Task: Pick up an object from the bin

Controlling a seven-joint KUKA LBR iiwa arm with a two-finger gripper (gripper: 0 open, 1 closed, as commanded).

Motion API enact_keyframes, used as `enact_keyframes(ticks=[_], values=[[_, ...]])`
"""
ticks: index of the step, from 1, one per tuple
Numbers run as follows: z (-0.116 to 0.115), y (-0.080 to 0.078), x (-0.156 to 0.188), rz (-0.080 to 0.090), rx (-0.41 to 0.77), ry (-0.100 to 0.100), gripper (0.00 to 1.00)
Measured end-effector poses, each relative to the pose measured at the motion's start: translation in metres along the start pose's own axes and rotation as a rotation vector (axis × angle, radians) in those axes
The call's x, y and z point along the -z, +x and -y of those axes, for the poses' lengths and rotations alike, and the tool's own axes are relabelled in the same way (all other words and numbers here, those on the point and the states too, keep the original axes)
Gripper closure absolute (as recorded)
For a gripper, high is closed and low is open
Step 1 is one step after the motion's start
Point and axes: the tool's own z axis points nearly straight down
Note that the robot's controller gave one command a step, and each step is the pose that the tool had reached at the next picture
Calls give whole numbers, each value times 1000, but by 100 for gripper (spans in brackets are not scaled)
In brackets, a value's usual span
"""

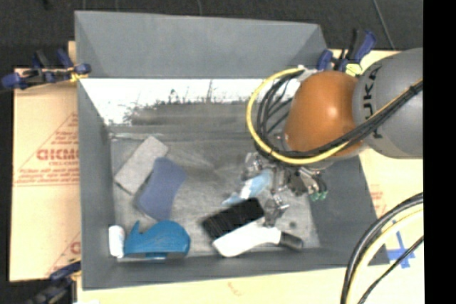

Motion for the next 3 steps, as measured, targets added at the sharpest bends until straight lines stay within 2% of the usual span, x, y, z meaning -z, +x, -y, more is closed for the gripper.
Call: enact_keyframes(ticks=[1, 2, 3], values=[[-6, 26, -35, 8, -73, 2, 0], [10, -39, -48, 8, 200, 3, 100], [10, -39, -48, 8, 200, 3, 100]])
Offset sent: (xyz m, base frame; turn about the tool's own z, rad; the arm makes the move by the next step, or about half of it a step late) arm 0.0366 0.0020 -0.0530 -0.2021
